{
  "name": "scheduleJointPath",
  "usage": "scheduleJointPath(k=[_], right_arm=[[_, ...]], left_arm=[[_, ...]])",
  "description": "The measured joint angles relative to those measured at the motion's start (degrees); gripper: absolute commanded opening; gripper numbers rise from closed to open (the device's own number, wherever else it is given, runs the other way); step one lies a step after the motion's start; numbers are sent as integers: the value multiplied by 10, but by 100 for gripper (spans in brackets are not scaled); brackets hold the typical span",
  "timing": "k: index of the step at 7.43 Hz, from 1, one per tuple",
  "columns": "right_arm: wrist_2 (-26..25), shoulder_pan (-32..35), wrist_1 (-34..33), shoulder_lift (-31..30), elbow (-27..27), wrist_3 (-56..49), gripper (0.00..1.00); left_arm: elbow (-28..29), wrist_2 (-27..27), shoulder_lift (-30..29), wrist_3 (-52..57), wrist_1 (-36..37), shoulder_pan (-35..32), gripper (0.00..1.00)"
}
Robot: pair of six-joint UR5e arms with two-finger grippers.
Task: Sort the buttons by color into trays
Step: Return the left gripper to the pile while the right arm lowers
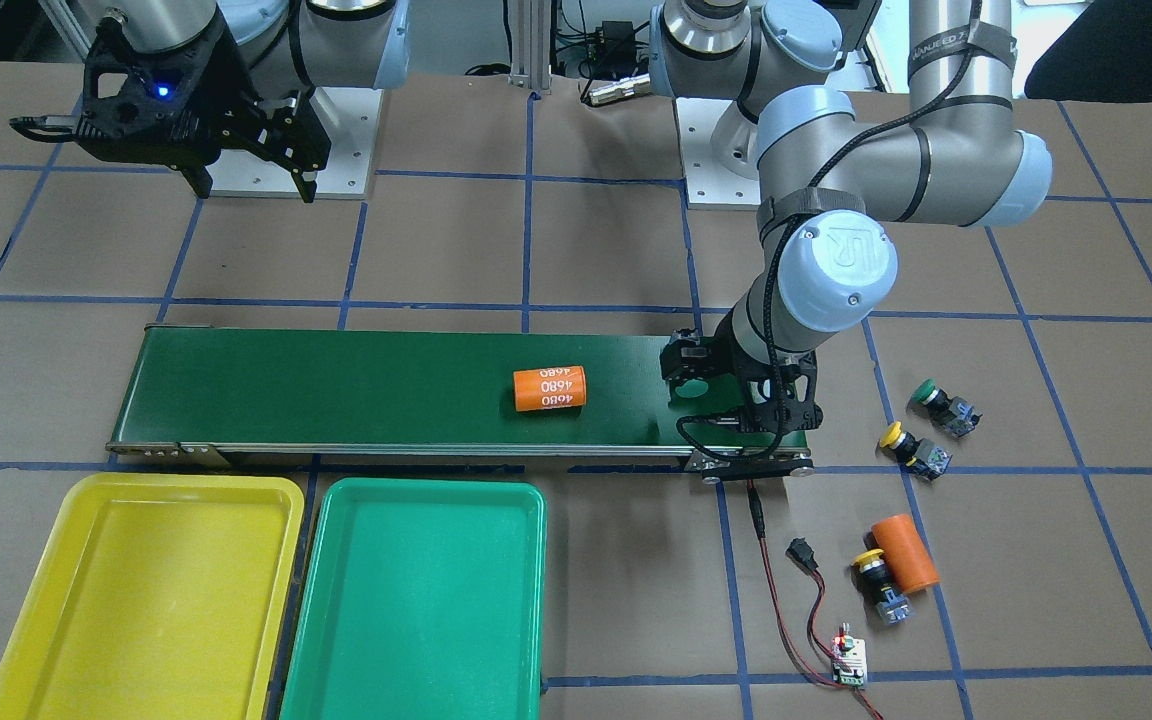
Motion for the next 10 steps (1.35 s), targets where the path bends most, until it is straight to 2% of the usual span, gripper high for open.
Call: scheduleJointPath(k=[2,4,6,7,8,10], right_arm=[[-1,1,0,-1,1,4,100],[-5,2,3,-1,7,4,100],[-4,3,1,-2,18,4,100],[-5,4,1,-2,24,4,100],[-5,4,0,-3,27,4,100],[-5,4,-1,-2,30,4,100]], left_arm=[[58,-4,-18,40,-16,51,100],[143,-3,-83,83,-17,112,100],[217,1,-155,94,-16,143,100],[229,3,-172,98,-18,158,100],[216,2,-173,104,-25,182,100],[137,1,-146,147,-11,225,100]])
